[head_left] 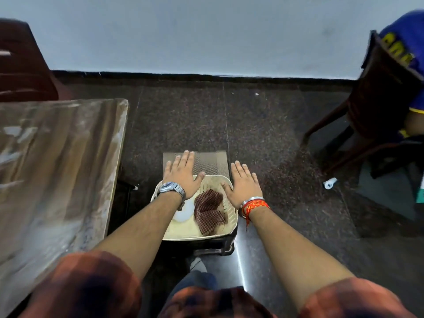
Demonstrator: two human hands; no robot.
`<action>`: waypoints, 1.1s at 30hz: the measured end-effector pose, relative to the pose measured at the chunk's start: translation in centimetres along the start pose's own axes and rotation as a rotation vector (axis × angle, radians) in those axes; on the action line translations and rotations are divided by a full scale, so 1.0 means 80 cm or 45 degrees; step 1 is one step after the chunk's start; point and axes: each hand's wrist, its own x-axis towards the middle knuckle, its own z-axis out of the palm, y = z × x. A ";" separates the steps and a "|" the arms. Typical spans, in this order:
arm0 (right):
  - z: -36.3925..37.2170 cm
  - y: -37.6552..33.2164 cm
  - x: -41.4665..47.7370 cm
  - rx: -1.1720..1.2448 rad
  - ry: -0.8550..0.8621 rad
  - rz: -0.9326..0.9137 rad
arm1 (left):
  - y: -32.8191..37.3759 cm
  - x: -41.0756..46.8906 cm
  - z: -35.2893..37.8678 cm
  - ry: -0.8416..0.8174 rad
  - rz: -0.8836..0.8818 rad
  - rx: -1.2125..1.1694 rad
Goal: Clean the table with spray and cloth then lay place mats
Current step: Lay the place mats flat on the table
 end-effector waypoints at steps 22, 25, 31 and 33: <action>0.066 0.071 0.362 -0.134 -0.709 -0.783 | 0.102 0.184 0.084 -0.140 -0.984 -0.272; 0.081 0.069 0.389 -0.119 -0.812 -0.731 | 0.121 0.183 0.075 -0.084 -1.084 -0.309; 0.099 0.067 0.400 -0.038 -0.962 -0.500 | 0.135 0.181 0.063 0.010 -1.249 -0.248; 0.103 0.062 0.398 -0.078 -0.870 -0.496 | 0.138 0.182 0.060 0.015 -1.300 -0.314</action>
